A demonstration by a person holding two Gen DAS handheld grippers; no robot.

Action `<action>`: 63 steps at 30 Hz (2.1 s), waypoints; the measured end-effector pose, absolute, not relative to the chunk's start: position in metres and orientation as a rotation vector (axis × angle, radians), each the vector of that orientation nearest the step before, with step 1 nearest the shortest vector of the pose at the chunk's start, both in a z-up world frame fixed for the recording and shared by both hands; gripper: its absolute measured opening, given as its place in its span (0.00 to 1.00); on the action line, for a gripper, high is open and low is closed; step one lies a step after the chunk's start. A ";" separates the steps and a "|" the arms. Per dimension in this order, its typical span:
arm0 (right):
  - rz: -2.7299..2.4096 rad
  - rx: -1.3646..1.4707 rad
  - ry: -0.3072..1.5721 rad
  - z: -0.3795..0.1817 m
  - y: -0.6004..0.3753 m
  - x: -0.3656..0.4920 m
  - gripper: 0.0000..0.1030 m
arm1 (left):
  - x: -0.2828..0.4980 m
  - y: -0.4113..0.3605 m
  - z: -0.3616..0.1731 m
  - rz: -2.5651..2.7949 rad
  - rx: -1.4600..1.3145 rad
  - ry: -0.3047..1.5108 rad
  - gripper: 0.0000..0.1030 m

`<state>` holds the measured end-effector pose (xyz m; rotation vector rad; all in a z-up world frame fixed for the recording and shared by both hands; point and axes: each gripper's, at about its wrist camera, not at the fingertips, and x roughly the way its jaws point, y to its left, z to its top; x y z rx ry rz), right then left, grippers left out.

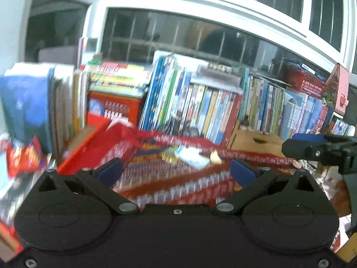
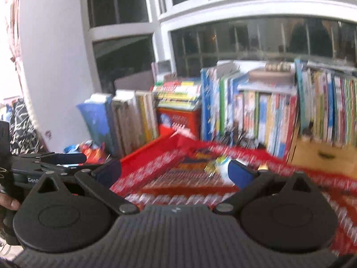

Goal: Collect trash
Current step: 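Move both tools back over the litter pile, then grasp the gold foil with the left tool while the right tool grasps a potato chip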

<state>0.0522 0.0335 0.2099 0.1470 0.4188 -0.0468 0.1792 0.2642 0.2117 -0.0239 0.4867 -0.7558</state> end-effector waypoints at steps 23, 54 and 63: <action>-0.165 0.145 0.663 0.104 -0.119 0.172 1.00 | 0.291 0.078 0.112 -0.773 0.365 0.562 1.00; -0.242 0.177 0.740 -0.010 -0.171 0.255 0.60 | 0.409 -0.012 0.013 -0.948 0.603 0.769 0.72; -0.215 0.143 0.739 -0.006 -0.164 0.256 0.39 | 0.401 -0.007 0.016 -0.966 0.550 0.789 0.54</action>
